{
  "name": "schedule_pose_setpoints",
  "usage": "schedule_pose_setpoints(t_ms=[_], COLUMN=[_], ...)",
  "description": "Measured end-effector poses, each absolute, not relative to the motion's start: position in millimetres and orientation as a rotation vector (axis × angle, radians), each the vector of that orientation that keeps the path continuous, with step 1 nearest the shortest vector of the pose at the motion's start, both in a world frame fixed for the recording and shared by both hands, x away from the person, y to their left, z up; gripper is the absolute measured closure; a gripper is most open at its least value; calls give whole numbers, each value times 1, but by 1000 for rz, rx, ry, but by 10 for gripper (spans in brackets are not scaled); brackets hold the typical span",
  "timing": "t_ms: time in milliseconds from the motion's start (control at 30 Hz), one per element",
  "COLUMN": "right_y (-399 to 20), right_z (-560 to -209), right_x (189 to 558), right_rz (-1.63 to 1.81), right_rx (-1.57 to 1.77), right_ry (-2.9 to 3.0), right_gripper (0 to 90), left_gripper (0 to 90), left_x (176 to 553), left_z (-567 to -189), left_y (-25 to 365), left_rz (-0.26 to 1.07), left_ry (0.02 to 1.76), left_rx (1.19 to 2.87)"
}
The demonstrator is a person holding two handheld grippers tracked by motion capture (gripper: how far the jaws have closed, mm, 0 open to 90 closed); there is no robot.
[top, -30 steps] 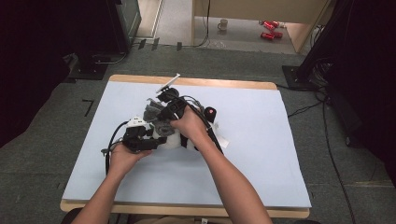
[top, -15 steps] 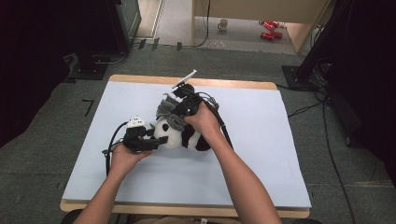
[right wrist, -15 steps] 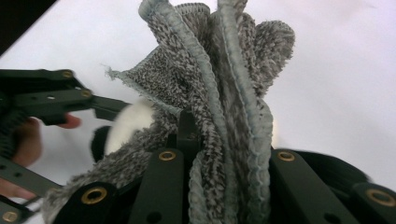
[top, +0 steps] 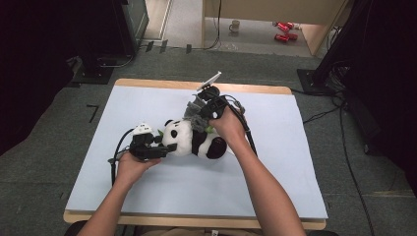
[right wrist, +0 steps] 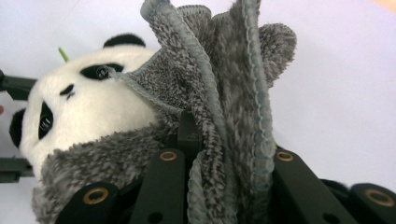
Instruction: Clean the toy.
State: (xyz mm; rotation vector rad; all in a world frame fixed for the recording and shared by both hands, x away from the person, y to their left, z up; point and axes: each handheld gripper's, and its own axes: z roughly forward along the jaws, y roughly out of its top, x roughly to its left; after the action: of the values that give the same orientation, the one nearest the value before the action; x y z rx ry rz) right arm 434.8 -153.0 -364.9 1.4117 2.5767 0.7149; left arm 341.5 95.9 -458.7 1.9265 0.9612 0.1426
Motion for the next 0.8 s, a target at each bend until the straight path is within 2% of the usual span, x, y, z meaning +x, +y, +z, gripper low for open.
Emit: schedule_pose_setpoints(t_ms=[200, 367, 633, 800], right_y=[-157, -139, -95, -84], right_z=[-343, -335, -349, -369], right_x=[431, 420, 401, 396], right_rz=[877, 957, 1008, 966], right_rx=[1446, 1368, 1271, 1284], right_ry=[2539, 2573, 2674, 2687], right_gripper=[768, 767, 766, 761], left_gripper=[319, 315, 340, 378], left_x=[343, 345, 348, 349], left_z=[-459, -458, -452, -452], left_y=[97, 97, 96, 95], left_rz=[143, 143, 129, 123], left_ry=[960, 972, 1006, 1030], left_rx=[1910, 1899, 1892, 1882])
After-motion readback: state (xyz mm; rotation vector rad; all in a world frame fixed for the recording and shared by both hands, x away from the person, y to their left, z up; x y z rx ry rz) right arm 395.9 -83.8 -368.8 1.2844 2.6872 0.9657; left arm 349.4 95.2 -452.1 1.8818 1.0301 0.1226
